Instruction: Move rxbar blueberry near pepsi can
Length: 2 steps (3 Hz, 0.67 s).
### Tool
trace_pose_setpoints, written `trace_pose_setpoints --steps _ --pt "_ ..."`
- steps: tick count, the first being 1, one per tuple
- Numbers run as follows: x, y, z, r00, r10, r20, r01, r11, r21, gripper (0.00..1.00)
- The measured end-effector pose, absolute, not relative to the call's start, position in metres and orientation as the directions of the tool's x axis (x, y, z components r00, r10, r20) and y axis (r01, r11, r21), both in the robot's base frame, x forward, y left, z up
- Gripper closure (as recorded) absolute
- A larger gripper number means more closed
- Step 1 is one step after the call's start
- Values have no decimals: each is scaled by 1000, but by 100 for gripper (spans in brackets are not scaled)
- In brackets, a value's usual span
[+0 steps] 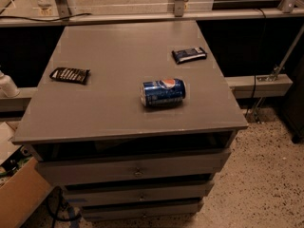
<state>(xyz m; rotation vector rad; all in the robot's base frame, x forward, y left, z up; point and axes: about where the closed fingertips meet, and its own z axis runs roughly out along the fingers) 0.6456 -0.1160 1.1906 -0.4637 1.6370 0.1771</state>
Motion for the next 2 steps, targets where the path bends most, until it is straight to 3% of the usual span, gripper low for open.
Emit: trace_pose_setpoints --steps 2 --pt "664 -110 1172 -85 -220 -972 -437 885 -162 12"
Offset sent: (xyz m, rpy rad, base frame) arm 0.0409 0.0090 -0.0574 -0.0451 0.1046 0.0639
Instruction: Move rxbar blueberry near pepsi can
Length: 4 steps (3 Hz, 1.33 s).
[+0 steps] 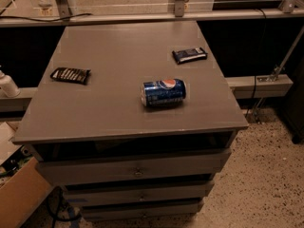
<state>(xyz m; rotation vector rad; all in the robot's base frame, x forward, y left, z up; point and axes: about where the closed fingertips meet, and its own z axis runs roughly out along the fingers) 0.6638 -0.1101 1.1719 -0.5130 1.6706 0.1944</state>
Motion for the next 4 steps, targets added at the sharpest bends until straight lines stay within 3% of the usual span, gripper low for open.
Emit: trace_pose_setpoints --steps 1,4 --pt "676 -103 1139 -134 -260 -956 -468 867 -170 0" --pt "700 -106 1036 -273 -402 -874 -522 825 -216 0"
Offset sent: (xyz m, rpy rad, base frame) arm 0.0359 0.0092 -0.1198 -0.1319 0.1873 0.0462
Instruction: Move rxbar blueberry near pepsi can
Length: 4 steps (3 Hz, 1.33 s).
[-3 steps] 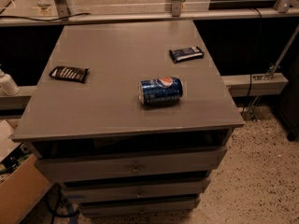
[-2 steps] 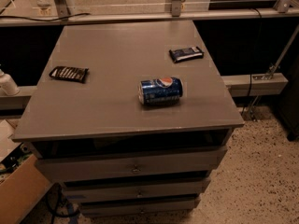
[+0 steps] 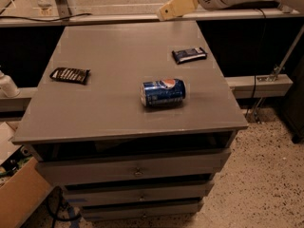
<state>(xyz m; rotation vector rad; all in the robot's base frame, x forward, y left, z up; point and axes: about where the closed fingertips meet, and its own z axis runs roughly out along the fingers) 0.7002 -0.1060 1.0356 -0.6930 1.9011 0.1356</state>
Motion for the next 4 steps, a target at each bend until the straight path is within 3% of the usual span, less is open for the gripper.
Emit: trace_pose_setpoints --steps 4 --pt "733 -115 981 -401 -526 -750 -551 793 -261 0"
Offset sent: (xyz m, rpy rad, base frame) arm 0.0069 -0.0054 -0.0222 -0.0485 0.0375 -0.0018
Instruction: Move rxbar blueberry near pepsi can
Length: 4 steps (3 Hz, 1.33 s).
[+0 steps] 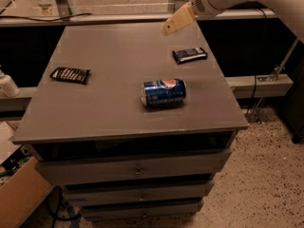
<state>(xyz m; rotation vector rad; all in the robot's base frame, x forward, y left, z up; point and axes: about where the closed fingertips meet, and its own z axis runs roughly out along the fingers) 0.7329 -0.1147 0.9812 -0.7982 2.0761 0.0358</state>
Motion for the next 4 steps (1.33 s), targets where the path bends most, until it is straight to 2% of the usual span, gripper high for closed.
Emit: trace_pose_setpoints --steps 2,4 --pt "755 -144 908 -550 -578 -603 -536 798 -275 0" --pt "753 -150 854 -621 -571 -537 -538 809 -237 0"
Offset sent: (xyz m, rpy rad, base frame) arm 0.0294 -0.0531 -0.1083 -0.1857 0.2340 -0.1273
